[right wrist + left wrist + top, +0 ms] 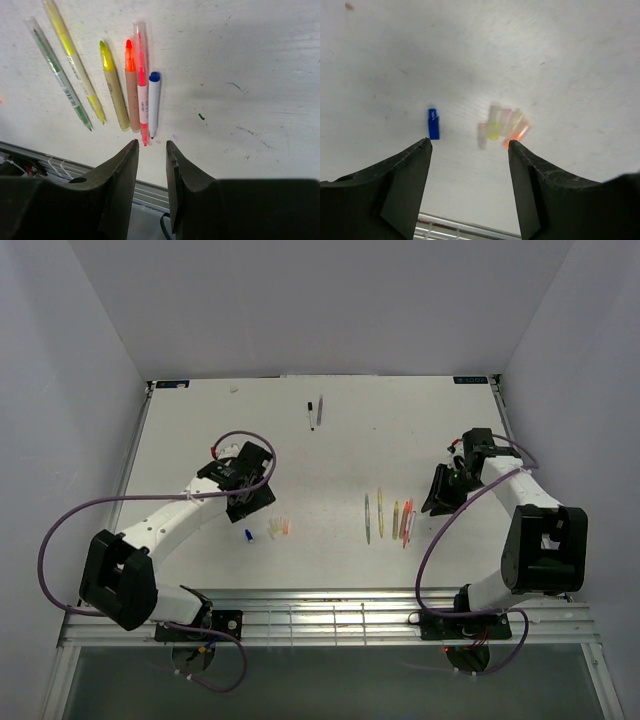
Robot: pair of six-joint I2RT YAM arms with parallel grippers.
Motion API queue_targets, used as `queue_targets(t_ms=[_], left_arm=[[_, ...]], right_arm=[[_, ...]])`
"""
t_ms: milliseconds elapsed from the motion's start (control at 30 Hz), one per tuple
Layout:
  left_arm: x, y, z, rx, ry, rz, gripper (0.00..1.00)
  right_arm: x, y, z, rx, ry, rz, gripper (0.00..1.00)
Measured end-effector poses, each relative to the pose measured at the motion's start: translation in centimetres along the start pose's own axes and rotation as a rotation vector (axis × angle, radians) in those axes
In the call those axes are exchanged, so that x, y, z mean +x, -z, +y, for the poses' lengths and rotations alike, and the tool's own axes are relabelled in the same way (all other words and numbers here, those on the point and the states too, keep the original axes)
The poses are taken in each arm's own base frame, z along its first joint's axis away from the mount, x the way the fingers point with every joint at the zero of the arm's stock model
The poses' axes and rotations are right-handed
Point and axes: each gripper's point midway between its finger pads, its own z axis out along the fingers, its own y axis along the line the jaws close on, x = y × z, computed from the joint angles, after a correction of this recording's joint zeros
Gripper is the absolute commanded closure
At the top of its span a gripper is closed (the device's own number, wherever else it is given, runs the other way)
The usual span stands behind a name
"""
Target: Open the pen caps
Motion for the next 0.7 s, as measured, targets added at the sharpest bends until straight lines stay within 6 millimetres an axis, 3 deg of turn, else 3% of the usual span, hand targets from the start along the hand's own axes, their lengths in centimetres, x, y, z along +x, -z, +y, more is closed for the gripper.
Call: queue_targets(t_ms=[200, 333, 467, 700], left_arm=[[-8.0, 4.2, -6.3, 0.139, -0.022, -0.201, 0.26], [-13.7, 4.3, -12.0, 0.17, -0.097, -0.32, 0.26], [-17.0, 0.5, -17.2, 0.167, -0.209, -0.383, 0.28], [-17.8, -7.9, -22.6, 0.194, -0.412, -0.389, 0.3]], right_arm=[[-0.4, 1.6, 0.9, -0.01, 0.017, -0.031, 0.65], [0.2, 1.9, 1.1, -0.01, 0.012, -0.013, 0.65], [0.5, 2.1, 1.9, -0.016, 0.019, -0.001, 0.65], [-1.2, 3.3, 3.5, -0.032, 0.057, -0.048, 0.65]])
